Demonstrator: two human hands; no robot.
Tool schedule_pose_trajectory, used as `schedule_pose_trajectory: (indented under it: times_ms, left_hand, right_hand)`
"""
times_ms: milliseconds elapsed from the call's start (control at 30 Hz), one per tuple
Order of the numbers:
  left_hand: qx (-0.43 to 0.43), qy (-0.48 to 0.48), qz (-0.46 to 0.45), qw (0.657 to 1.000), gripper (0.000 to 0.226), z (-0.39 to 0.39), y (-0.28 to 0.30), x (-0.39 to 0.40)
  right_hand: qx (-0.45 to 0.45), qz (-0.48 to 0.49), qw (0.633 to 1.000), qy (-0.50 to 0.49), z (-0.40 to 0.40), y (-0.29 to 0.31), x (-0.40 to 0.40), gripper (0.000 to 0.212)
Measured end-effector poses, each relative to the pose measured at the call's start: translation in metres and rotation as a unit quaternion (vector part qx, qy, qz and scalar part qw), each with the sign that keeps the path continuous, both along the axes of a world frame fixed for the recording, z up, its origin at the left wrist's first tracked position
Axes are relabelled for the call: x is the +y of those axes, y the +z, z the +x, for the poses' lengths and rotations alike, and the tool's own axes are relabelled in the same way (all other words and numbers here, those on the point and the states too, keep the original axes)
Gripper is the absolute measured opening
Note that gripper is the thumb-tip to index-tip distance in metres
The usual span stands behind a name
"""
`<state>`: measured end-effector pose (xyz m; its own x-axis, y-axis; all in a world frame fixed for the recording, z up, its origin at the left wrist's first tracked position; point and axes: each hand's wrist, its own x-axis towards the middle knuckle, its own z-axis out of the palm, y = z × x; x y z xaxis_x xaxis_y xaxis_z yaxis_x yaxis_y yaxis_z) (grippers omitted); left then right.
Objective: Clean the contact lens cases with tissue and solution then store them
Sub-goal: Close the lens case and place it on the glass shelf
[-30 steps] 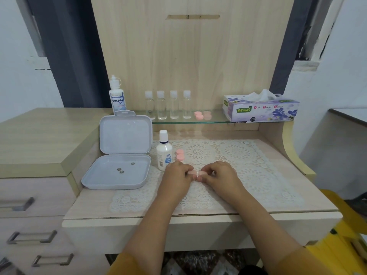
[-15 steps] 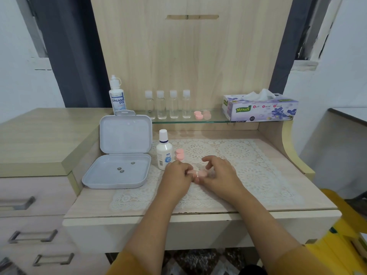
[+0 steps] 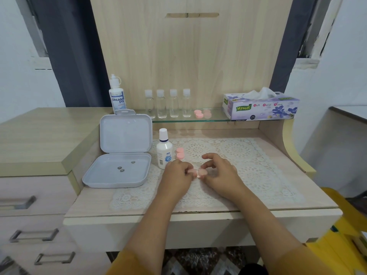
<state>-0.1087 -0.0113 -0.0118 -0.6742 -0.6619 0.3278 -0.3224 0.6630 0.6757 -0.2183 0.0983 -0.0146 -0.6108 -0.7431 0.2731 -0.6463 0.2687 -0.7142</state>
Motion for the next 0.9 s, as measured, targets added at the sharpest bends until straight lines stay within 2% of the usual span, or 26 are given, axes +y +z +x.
schedule_pose_trajectory:
  times_ms: [100, 267, 400, 567, 700, 900]
  left_hand:
    - [0.0, 0.002, -0.003, 1.0, 0.014, -0.0001, -0.0004, -0.0001]
    - [-0.002, 0.001, -0.006, 1.0, 0.014, -0.0003, -0.0018, -0.001]
    - [-0.006, 0.0, -0.009, 1.0, 0.015, -0.0001, -0.0015, -0.0008]
    - [-0.001, 0.0, -0.011, 1.0, 0.015, 0.0012, 0.0008, 0.0013]
    - [0.0, -0.001, -0.013, 1.0, 0.014, 0.0023, 0.0023, 0.0025]
    - [0.008, -0.001, -0.006, 1.0, 0.013, 0.0016, 0.0006, 0.0014]
  right_hand:
    - [-0.018, 0.01, 1.0, -0.024, 0.0014, 0.0026, -0.0013, 0.054]
    - [-0.046, -0.01, 0.999, -0.004, -0.0007, 0.0, -0.0008, 0.039]
    - [-0.079, -0.016, 0.997, 0.02, 0.0009, -0.0003, 0.0014, 0.043]
    - [-0.163, -0.099, 0.982, 0.006, -0.0007, -0.0024, 0.0, 0.032]
    - [-0.152, -0.106, 0.982, -0.029, -0.0038, -0.0016, -0.0005, 0.03]
    - [-0.116, -0.054, 0.991, -0.037, -0.0073, -0.0061, -0.005, 0.021]
